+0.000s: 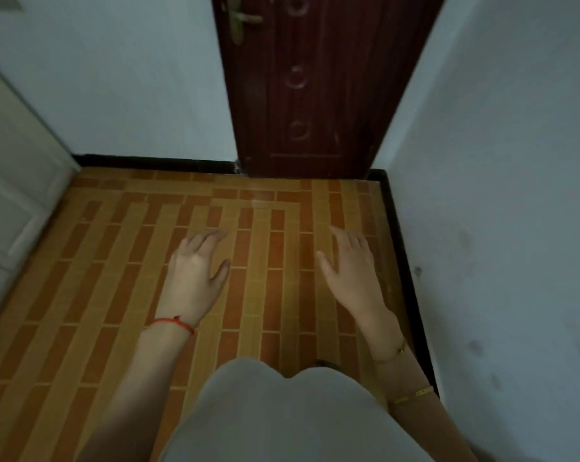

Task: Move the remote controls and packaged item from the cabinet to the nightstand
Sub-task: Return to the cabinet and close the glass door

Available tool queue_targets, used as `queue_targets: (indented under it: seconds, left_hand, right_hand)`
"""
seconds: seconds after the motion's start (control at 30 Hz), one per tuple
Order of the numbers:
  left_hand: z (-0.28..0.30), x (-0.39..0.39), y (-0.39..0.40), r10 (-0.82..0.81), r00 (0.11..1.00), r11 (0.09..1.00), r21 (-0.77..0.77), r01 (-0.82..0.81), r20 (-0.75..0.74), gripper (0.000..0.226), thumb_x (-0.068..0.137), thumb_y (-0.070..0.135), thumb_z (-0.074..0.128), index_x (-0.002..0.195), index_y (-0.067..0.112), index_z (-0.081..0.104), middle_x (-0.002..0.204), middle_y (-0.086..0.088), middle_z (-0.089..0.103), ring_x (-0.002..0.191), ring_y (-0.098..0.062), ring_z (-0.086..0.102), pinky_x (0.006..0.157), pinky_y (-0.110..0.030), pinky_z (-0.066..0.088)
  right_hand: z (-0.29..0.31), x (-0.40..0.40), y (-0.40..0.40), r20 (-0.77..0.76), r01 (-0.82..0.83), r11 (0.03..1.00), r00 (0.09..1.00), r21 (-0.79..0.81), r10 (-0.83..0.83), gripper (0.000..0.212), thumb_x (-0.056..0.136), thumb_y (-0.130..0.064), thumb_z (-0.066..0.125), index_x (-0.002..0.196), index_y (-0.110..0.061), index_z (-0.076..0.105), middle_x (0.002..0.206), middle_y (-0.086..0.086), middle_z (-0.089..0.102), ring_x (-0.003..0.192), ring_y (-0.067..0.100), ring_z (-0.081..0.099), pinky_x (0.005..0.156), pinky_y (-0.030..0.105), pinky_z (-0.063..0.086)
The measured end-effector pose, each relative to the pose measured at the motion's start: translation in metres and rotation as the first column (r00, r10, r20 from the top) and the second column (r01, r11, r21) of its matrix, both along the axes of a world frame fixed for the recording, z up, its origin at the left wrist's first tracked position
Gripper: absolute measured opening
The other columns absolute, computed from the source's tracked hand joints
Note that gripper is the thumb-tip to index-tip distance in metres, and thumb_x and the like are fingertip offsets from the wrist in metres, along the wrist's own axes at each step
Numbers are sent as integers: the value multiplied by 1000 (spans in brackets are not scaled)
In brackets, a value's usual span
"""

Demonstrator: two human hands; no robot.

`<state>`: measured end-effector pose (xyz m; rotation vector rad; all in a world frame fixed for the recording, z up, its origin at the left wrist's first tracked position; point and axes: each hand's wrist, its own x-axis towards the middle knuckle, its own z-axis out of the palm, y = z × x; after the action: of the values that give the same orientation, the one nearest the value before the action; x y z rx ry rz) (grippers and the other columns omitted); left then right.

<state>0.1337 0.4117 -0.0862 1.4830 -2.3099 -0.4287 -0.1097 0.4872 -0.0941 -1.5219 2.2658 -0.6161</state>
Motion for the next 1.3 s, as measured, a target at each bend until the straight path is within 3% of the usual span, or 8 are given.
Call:
queue_targets:
  seconds: [0.37,0.7,0.83,0.93,1.13,1.3]
  left_hand:
    - [-13,41,-98,300,954,954,6,-300,3,51,87,16,66,135,14,52,132,-8,58,123,-31,51,101,-49,44]
    - [5,47,-239,561,827,826,-40,-563,-36,48,89,20,65,135,15,52,132,-5,57,125,-27,50,103,-48,44]
    - [10,51,-287,655,754,752,-49,-657,-52,49,89,21,65,136,15,51,133,-5,57,126,-26,49,103,-48,44]
    - [11,59,-316,710,703,701,-45,-711,-41,49,90,21,64,137,16,50,134,-5,57,126,-27,49,103,-48,44]
    - [2,85,-380,785,619,618,-26,-785,-35,50,91,24,62,138,19,48,135,-4,55,128,-25,47,105,-47,43]
    - [-8,118,-446,802,596,595,-19,-803,-45,50,90,20,64,137,16,50,134,-6,56,126,-28,49,104,-47,43]
  right_hand:
    - [-20,28,-166,4,-317,948,948,-2,317,55,99,-36,48,148,-17,33,151,4,40,147,21,23,119,42,26]
    - [-4,47,-386,-4,-571,819,820,-44,572,55,98,-37,49,148,-19,34,151,3,41,145,19,25,116,40,32]
    - [2,65,-466,9,-663,747,747,-52,664,55,98,-37,49,148,-18,34,152,5,39,147,20,23,118,41,28]
    - [4,84,-513,-5,-717,694,696,-59,718,54,98,-36,50,147,-18,36,151,4,41,145,19,26,118,44,29]
    - [-3,124,-592,12,-781,623,624,-41,782,55,97,-37,50,148,-22,34,153,2,38,145,17,26,114,34,28]
    - [-18,167,-661,14,-804,593,593,-42,805,55,98,-37,49,148,-20,34,151,3,40,145,17,26,113,35,32]
